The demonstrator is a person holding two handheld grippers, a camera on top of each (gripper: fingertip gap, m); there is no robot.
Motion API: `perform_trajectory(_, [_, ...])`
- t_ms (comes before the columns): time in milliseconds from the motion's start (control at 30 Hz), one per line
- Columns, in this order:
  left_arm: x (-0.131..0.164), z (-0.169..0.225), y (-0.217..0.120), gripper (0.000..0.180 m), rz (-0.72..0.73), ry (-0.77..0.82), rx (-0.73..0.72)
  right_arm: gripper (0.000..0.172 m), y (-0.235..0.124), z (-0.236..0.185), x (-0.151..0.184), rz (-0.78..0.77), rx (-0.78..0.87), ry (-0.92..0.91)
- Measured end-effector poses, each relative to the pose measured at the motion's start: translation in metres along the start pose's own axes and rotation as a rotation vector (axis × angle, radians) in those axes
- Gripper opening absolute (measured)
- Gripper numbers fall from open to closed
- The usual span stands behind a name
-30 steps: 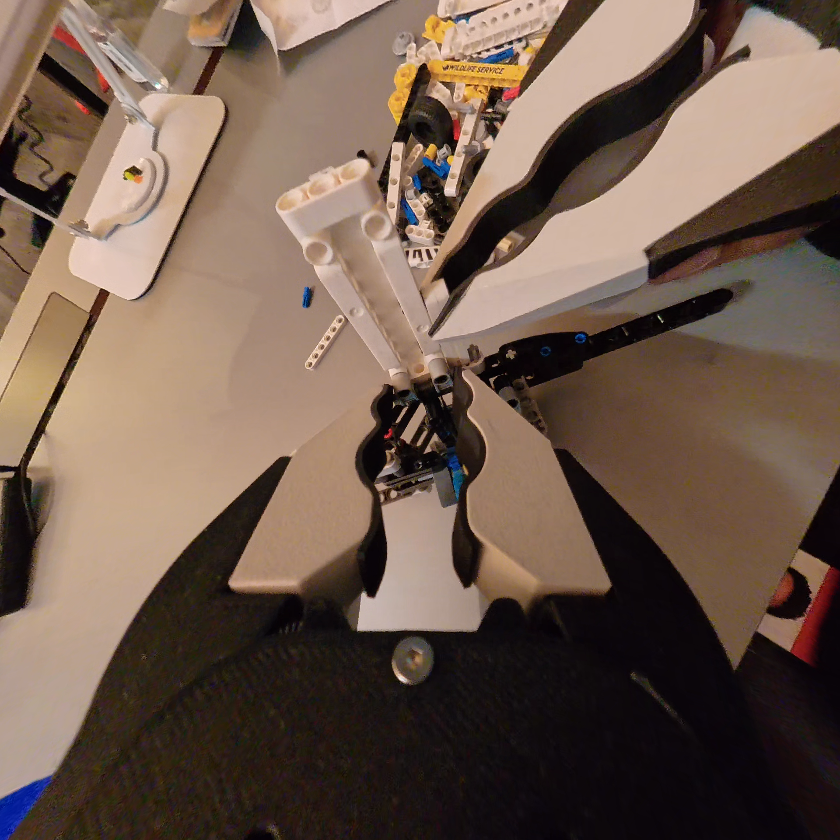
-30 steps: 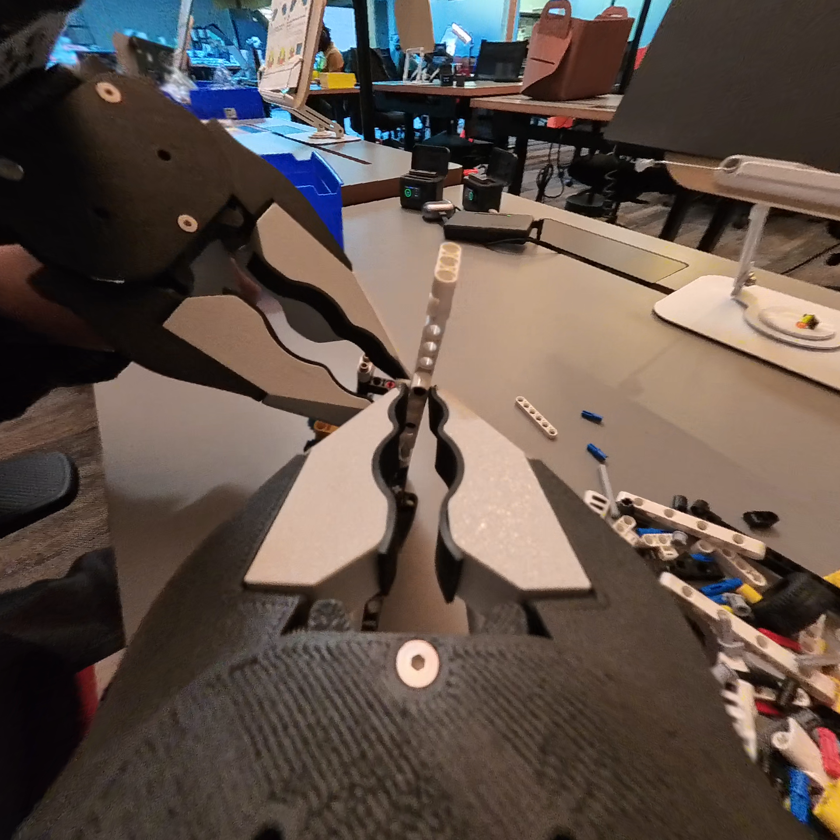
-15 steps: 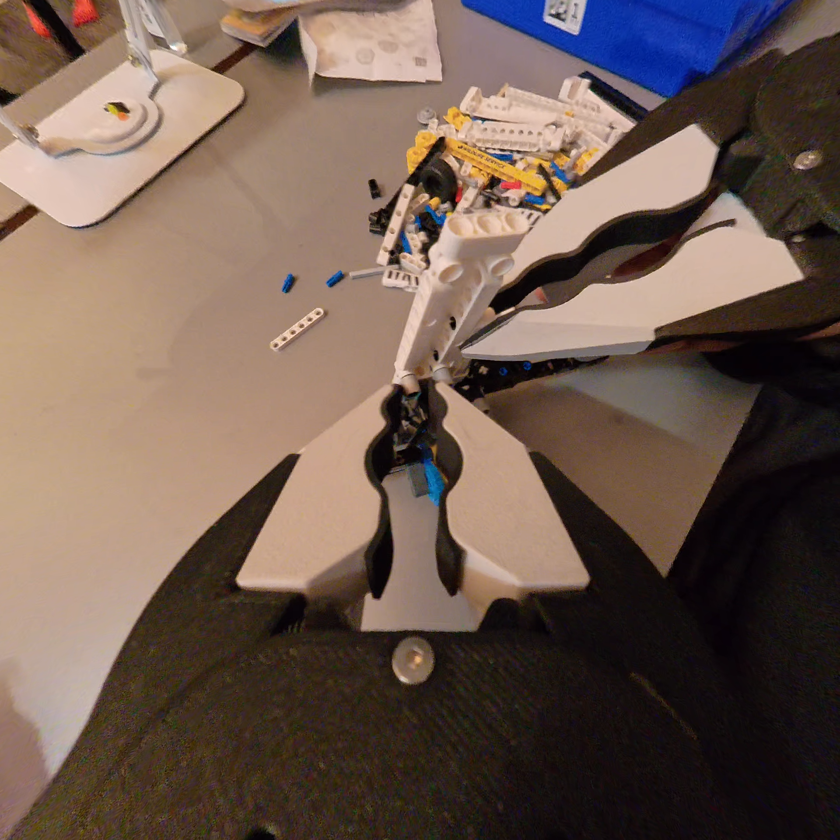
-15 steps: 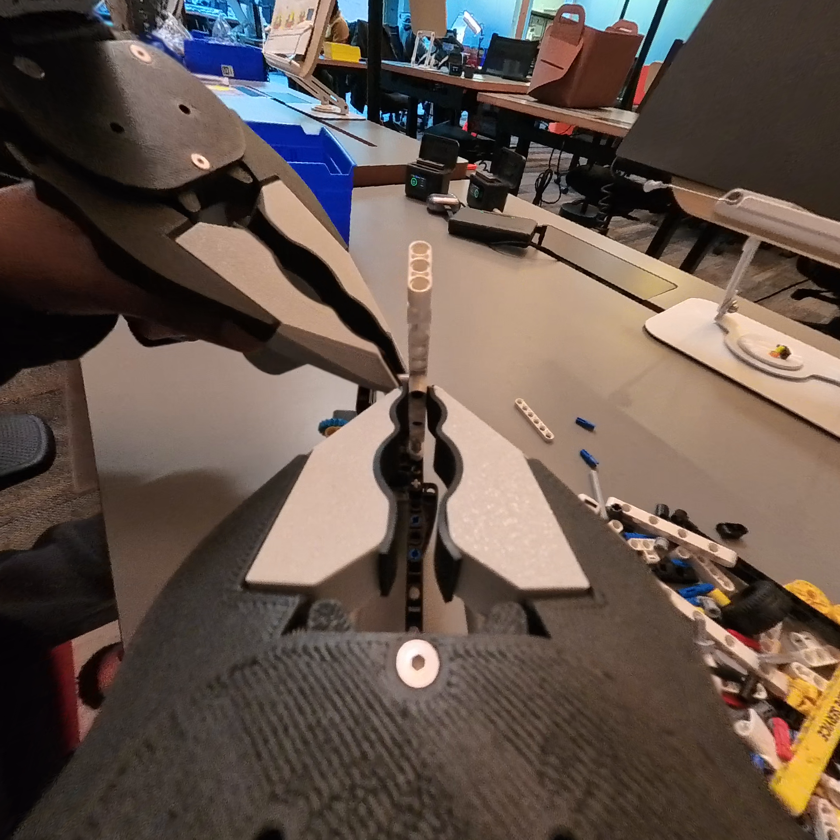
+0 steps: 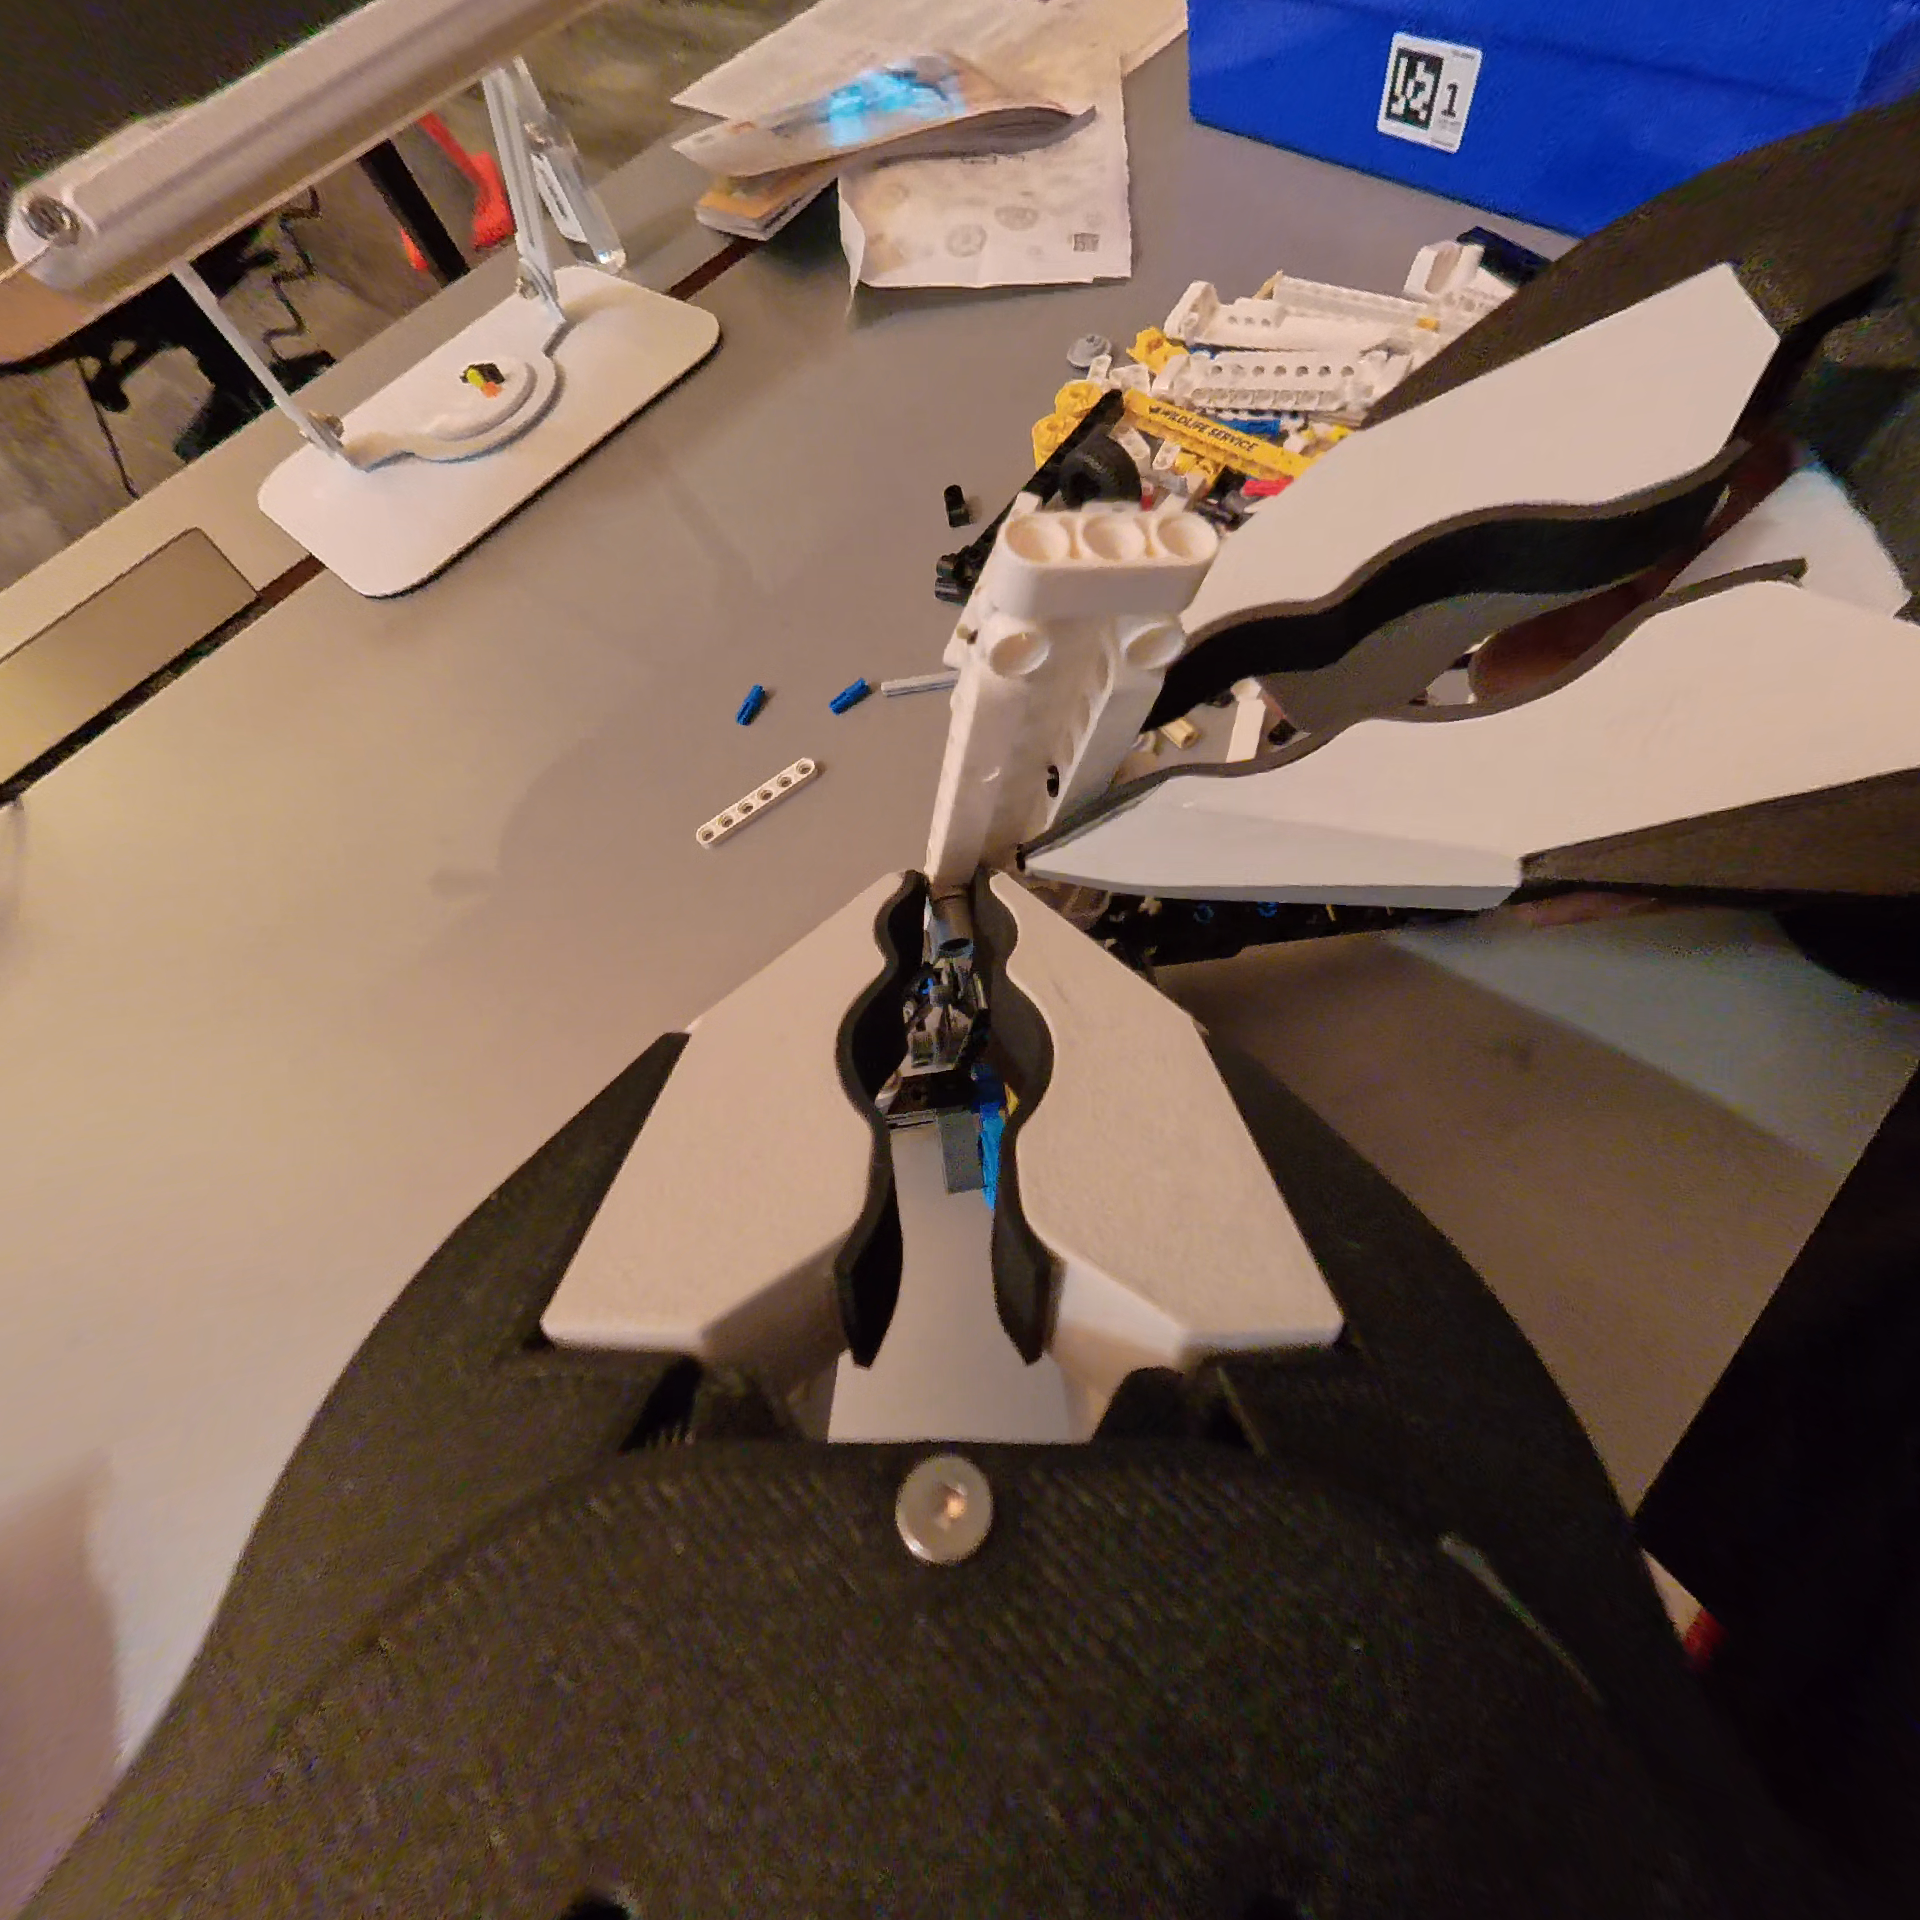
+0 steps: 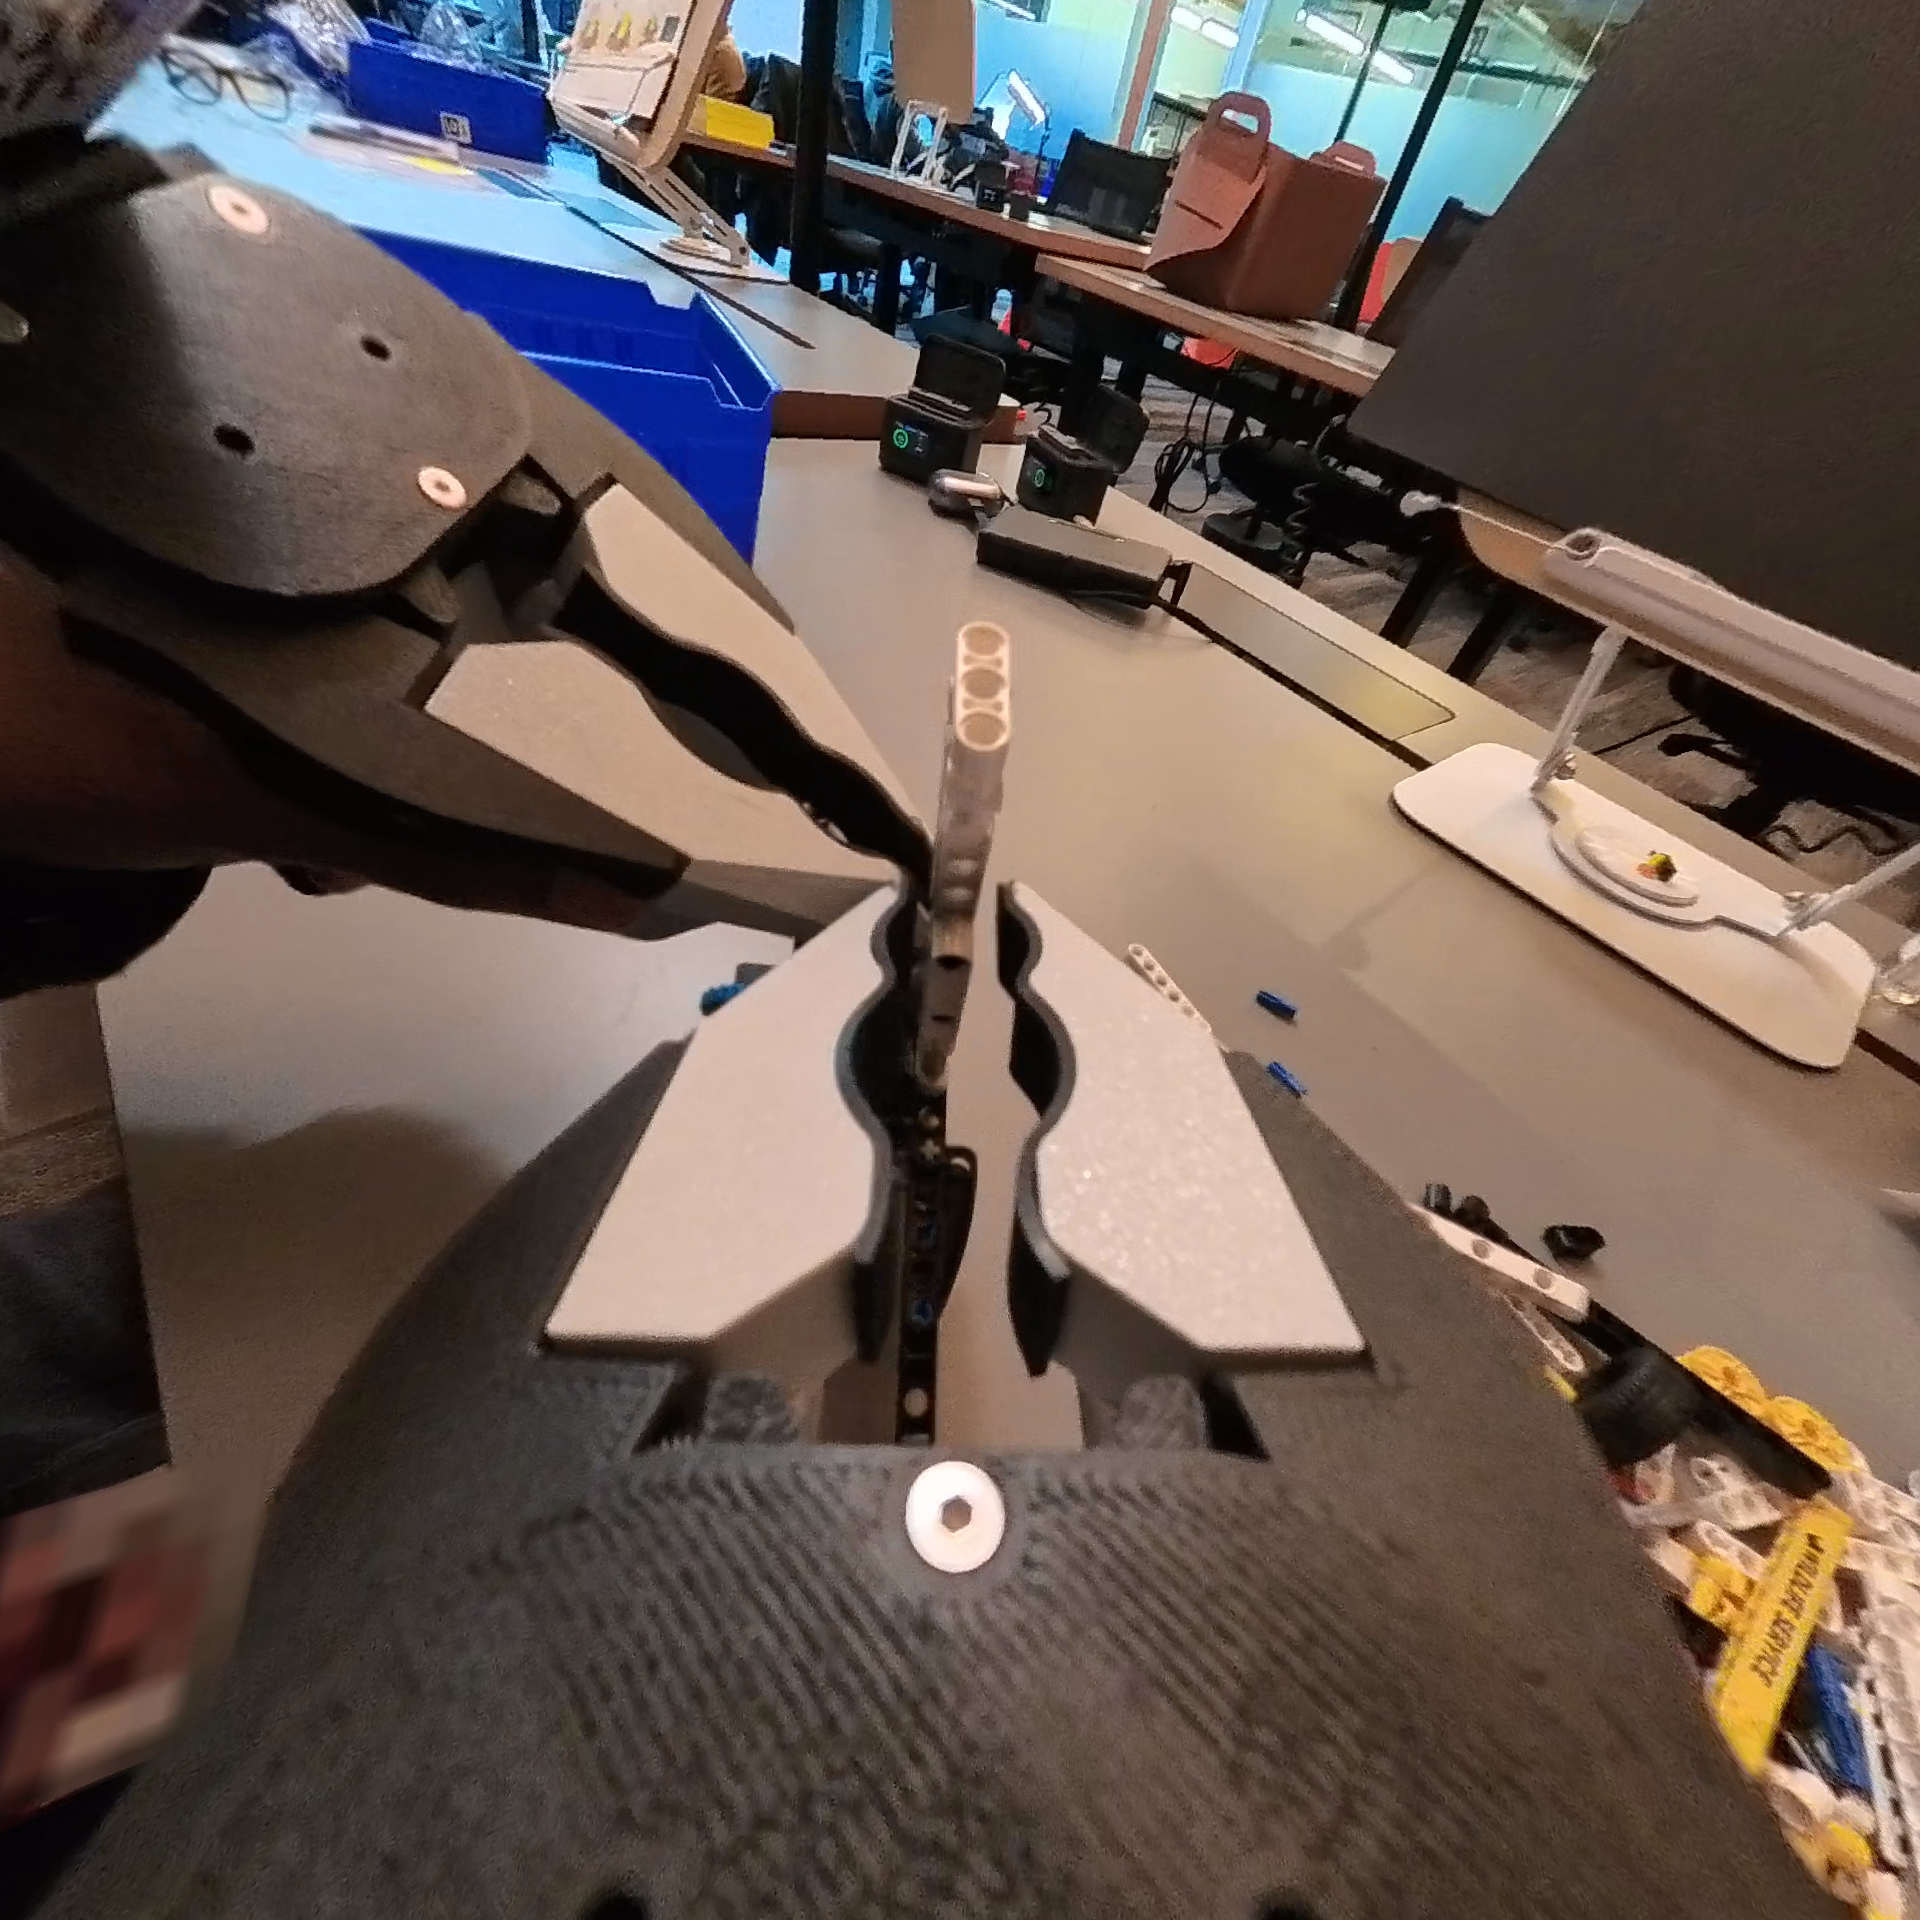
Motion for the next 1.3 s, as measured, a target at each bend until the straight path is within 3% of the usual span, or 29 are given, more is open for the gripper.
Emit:
perform_trajectory(133, [0.002,0.000,-0.001,0.007,0.012,-0.002,-0.003,0.016,0.004,0.001,-0.003,0.003,-0.031,0.053])
perform_trajectory(233, [0.004,-0.001,-0.004,0.008,0.011,-0.019,0.002,0.007,0.010,0.001,0.000,-0.020,-0.059,0.068])
perform_trajectory(767, [0.008,-0.002,-0.005,0.006,0.049,-0.006,-0.061,0.005,0.021,-0.001,0.001,-0.055,-0.063,0.018])
perform_trajectory(967, [0.011,-0.005,-0.009,0.006,0.081,-0.127,-0.018,0.007,0.023,-0.006,-0.001,-0.083,0.012,-0.078])
perform_trajectory(1300, [0.010,-0.002,-0.007,0.006,0.099,-0.103,-0.061,0.010,0.020,-0.001,0.002,-0.115,0.070,-0.088])
Point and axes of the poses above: each gripper's, where its closed fingertips meet, y out along the fingers, x out of its underside, z = x × y across the jaws, the point moved 3 cm from there along -y, back along the fingers, and after that the axes turned 4 degrees about -y, right-handed, at the moved point
